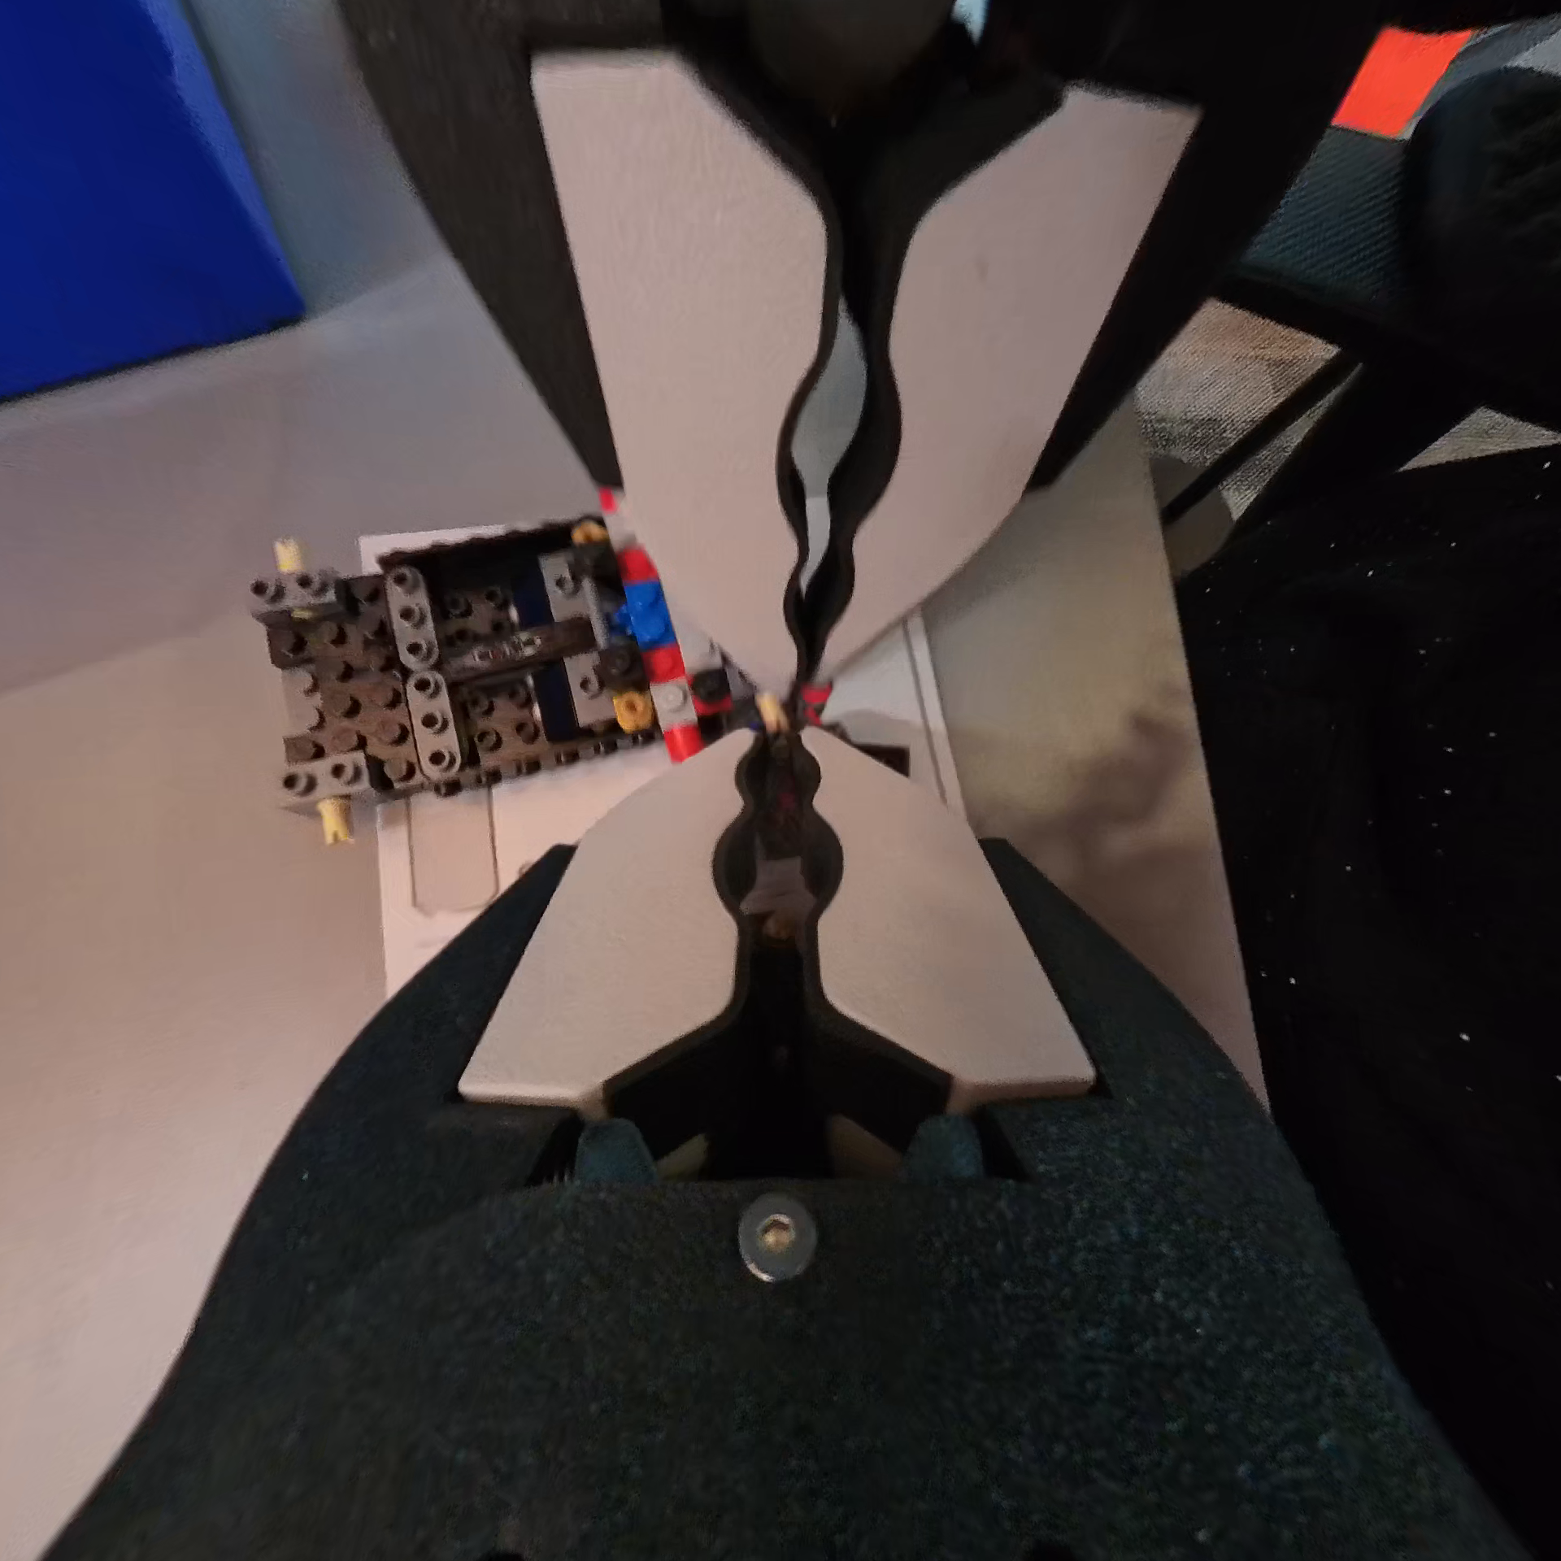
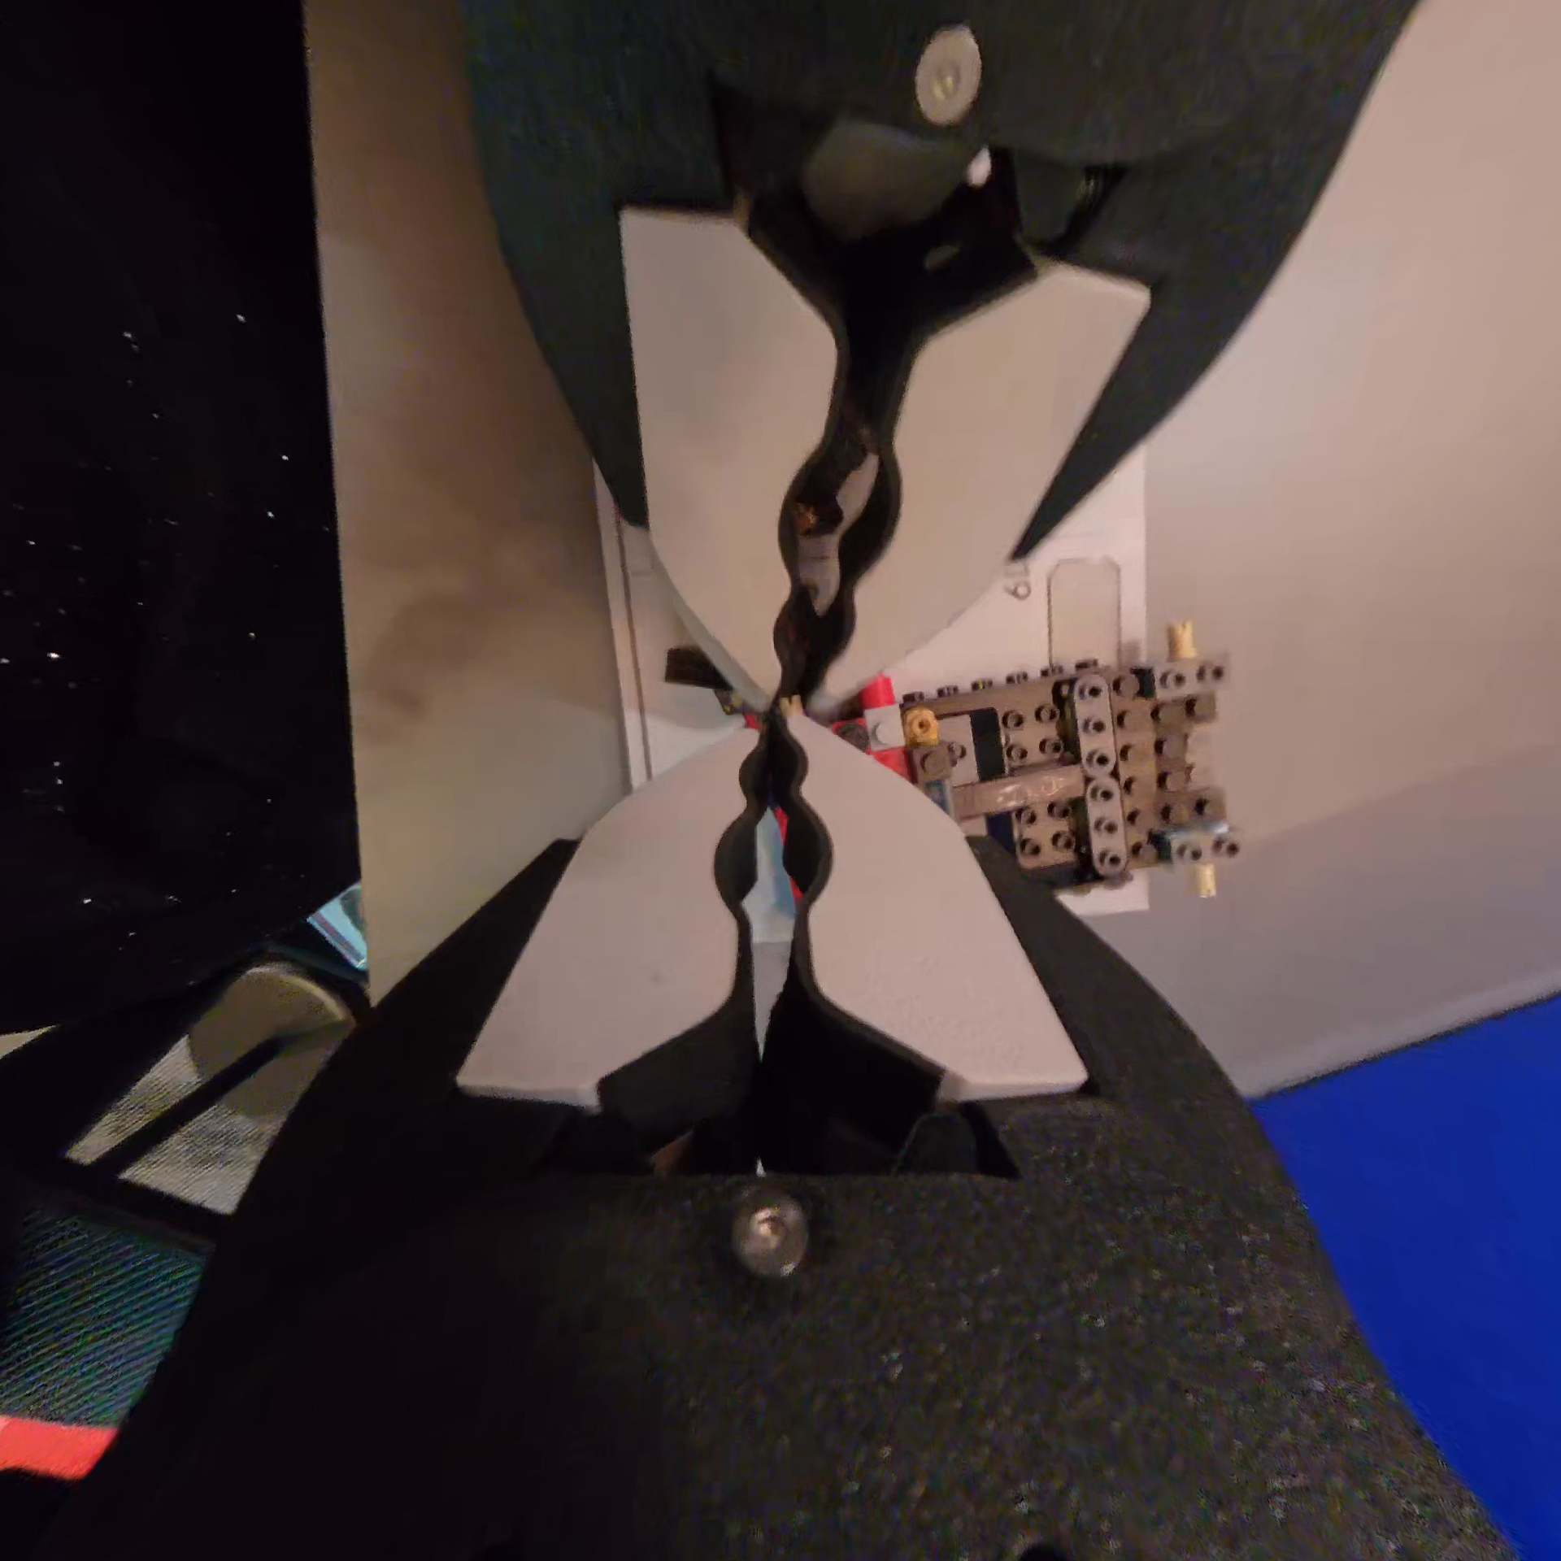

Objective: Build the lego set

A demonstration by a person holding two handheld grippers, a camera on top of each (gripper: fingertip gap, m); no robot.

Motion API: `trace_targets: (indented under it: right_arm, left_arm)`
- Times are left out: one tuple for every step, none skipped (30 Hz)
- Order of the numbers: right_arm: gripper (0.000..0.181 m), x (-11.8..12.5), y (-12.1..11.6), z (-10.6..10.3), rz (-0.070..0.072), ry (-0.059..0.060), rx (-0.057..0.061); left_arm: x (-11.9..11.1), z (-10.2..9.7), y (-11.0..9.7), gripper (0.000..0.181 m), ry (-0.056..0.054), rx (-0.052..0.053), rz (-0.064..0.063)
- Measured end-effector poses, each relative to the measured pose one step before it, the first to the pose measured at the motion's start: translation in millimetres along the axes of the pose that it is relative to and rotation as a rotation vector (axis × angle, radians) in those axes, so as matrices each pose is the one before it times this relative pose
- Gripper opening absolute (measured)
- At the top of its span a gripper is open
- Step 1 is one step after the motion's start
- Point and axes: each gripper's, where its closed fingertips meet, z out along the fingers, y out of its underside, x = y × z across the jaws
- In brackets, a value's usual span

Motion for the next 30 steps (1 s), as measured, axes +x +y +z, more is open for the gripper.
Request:
trace_targets:
  right_arm:
    - [0.0,3.87,3.77,-3.05,0.0067,0.0178,-0.0269]
    - [0.0,2.89,-0.11,-4.49,-0.0054,0.0185,0.0099]
    - [0.0,-0.31,-3.94,-5.9,-0.0012,0.0003,0.0441]
    - [0.0,0.08,-2.3,-5.78,0.0132,0.0008,0.035]
    - [0.0,1.86,1.88,-4.76,0.0154,0.0113,0.0109]
    - [0.0,1.98,4.35,-3.15,0.0101,0.015,0.0002]
    - [0.0,1.43,4.32,-1.42,0.0099,0.0113,0.0045]
    - [0.0,0.6,3.0,-0.02,0.0141,0.0046,0.0155]
    - [0.0,0.25,2.23,1.15,0.0207,0.0014,0.0185]
    - [0.0,-0.23,2.82,1.69,0.0223,-0.0009,0.0103]
    - [0.0,-0.21,2.35,1.54,0.0138,0.0016,0.0087]
    - [0.0,-0.17,0.83,1.04,0.0015,0.0038,0.0154]
    - [0.0,-0.33,-0.62,0.65,-0.0061,0.0013,0.0197]
    - [0.0,1.11,-0.74,0.47,-0.0052,0.0038,0.0153]
    - [0.0,2.85,0.06,0.55,0.001,0.0078,0.0061]
    - [0.0,2.4,0.58,1.03,0.0032,-0.0016,-0.0014]
    - [0.0,1.46,0.13,1.45,0.0025,-0.009,-0.0006]
    - [0.0,-0.42,-0.51,1.9,-0.0027,-0.0192,0.001]
    - [0.0,-1.11,-0.76,1.8,-0.0075,-0.0197,-0.0003]
    - [0.0,0.08,-0.42,1.64,-0.009,-0.0087,-0.0049]
    - [0.0,0.62,0.91,1.47,-0.0105,-0.004,-0.0142]
    - [0.0,0.9,1.65,1.72,-0.011,-0.0015,-0.0189]
    - [0.0,0.13,0.84,1.77,-0.0094,-0.0059,-0.0124]
    - [0.0,-0.29,-0.52,1.19,-0.0051,-0.0083,-0.0014]
    - [0.0,-0.26,-0.39,0.39,-0.0026,-0.0083,-0.0016]
    - [0.0,-0.01,0.11,-0.13,-0.0016,-0.005,-0.0043]
    - [0.0,-0.05,-0.05,0.06,-0.0045,-0.0008,-0.0037]
    - [0.0,0.04,-0.04,-0.07,-0.0059,0.003,-0.0037]
    - [0.0,0.06,-0.02,0.03,-0.006,0.0053,-0.005]
    - [0.0,-0.03,0.1,-0.06,-0.0064,0.0074,-0.0068]
  left_arm:
    - [-3.67,-3.04,3.91,0.005,-0.013,-0.0251,-0.0154]
    - [-3.8,-3.62,-0.17,0.005,-0.0144,0.0031,-0.0065]
    - [-0.81,-3.99,-4.88,0.005,0.0034,0.0369,0.0058]
    - [0.87,-3.57,-5.49,0.004,0.0125,0.0389,0.0036]
    - [-0.58,-2.36,-3.14,0.005,0.0022,0.0179,-0.005]
    - [-1.76,-1.08,-0.39,0.005,-0.0068,-0.0022,-0.0032]
    - [-1.97,-0.13,1.29,0.006,-0.0102,-0.0126,0.0051]
    - [-1.49,0.45,1.34,0.006,-0.0108,-0.0116,0.011]
    - [-0.4,0.58,0.61,0.006,-0.0055,-0.0058,0.0126]
    - [0.35,0.34,0.05,0.007,-0.0013,-0.0045,0.0101]
    - [0.02,-0.16,-0.45,0.007,-0.0029,-0.0025,0.0092]
    - [-0.73,-0.24,-1.6,0.007,-0.005,0.0032,0.0105]
    - [-1.39,-0.12,-1.99,0.008,-0.0071,0.0049,0.0129]
    - [-2.62,0.56,-1.75,0.008,-0.0125,0.0014,0.0106]
    - [-2.28,1.44,-1.25,0.007,-0.0073,-0.0038,0.0045]
    - [-0.67,2.33,-0.19,0.007,0.0042,-0.0101,-0.0006]
    - [-0.16,2.61,0.28,0.007,0.0064,-0.0117,-0.0012]
    - [-0.55,2.42,0.19,0.006,0.001,-0.0079,0.001]
    - [-0.86,1.93,-0.21,0.006,-0.0023,-0.0028,0.0017]
    - [-0.53,1.39,-0.37,0.006,-0.0005,-0.0005,0.0001]
    - [0.14,1.17,-0.74,0.006,0.0044,0.0023,-0.0032]
    - [0.19,1.12,-0.32,0.006,0.0043,0.0007,-0.0042]
    - [-0.06,1.16,0.52,0.005,0.0018,-0.0047,-0.0025]
    - [-0.51,1.16,0.64,0.005,-0.0015,-0.0046,-0.0009]
    - [-0.45,0.5,-0.51,0.005,-0.002,0.0049,-0.0014]
    - [-0.12,-0.02,0.06,0.005,0.0007,0.0016,-0.0015]
    - [-0.05,-0.02,0.15,0.005,0.0012,0.0025,-0.0045]
    - [-0.05,0.06,0.08,0.005,0.0003,0.0047,-0.0035]
    - [0.05,0.01,-0.1,0.005,-0.0012,0.0062,-0.0021]
    - [-0.02,-0.01,0.07,0.004,-0.0021,0.006,-0.0028]
